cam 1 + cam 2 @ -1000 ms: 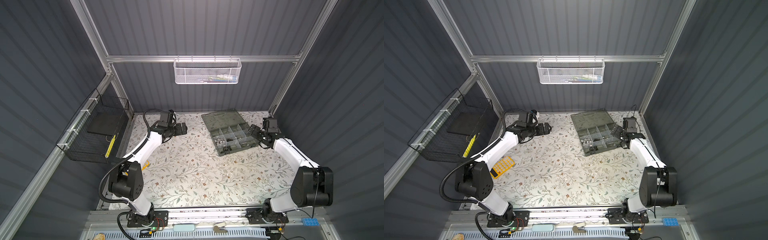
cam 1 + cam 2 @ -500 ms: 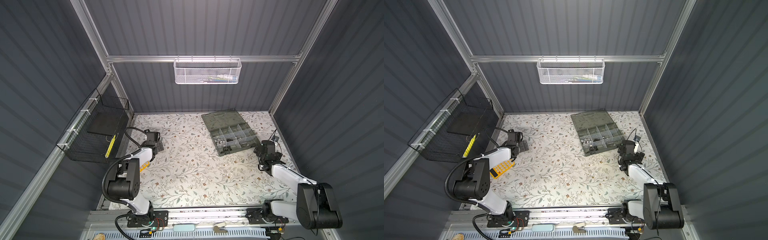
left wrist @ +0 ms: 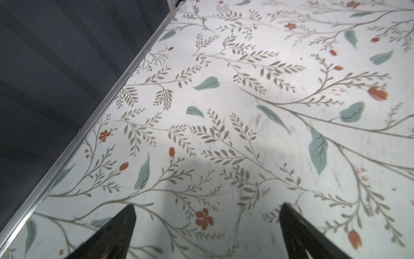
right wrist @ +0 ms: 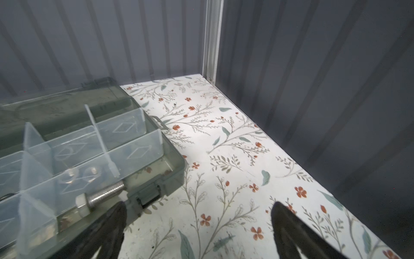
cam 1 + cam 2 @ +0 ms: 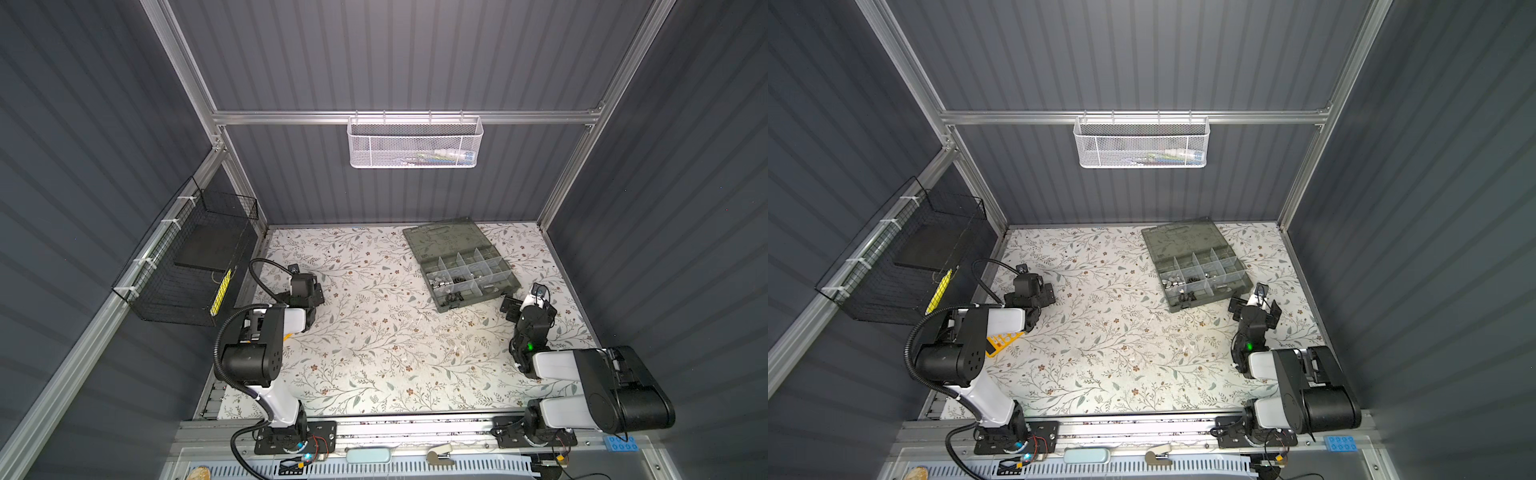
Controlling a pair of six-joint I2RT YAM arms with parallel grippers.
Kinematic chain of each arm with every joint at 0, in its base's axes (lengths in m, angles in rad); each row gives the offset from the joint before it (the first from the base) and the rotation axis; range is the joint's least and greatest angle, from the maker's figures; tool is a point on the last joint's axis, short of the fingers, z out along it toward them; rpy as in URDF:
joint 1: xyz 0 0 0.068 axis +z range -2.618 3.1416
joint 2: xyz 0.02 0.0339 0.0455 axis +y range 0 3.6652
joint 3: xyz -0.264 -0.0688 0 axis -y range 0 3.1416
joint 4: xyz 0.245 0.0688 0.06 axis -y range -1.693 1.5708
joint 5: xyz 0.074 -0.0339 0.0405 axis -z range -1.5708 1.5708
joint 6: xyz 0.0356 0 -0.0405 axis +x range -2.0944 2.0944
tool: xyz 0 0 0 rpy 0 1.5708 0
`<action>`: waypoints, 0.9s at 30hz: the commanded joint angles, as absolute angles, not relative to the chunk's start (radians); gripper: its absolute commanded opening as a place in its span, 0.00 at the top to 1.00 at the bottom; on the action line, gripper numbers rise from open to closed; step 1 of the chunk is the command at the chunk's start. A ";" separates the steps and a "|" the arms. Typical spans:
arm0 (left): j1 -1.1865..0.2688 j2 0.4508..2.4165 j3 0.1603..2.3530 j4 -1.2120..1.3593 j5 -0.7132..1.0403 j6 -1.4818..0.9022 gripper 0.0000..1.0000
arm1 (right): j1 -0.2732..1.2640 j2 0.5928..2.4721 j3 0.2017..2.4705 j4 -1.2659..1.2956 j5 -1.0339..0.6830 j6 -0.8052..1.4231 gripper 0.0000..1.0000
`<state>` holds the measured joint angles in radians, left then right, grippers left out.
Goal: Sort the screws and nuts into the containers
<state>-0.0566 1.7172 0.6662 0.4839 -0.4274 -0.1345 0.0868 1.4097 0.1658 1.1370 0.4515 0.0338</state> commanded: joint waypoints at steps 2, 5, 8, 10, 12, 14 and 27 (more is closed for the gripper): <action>-0.073 1.693 0.596 0.660 -0.366 -0.057 0.00 | 0.092 1.470 0.117 1.434 0.338 -0.033 0.01; -0.074 1.686 0.461 0.870 -0.346 -0.057 0.00 | 0.089 1.488 0.087 1.475 0.279 -0.040 0.01; -0.074 1.682 0.410 0.959 -0.366 -0.072 0.00 | 0.084 1.538 0.124 1.476 0.296 -0.042 0.01; -0.078 1.717 0.432 1.001 -0.354 -0.038 0.00 | 0.084 1.534 0.132 1.457 0.300 -0.039 0.01; -0.078 1.712 0.443 0.948 -0.350 -0.043 0.00 | 0.080 1.524 0.156 1.400 0.311 -0.031 0.01; -0.080 1.704 0.446 0.940 -0.349 -0.046 0.00 | 0.069 1.494 0.226 1.230 0.330 -0.005 0.01; -0.084 1.713 0.447 0.954 -0.359 -0.037 0.00 | -0.042 1.459 0.301 1.023 0.178 0.091 0.01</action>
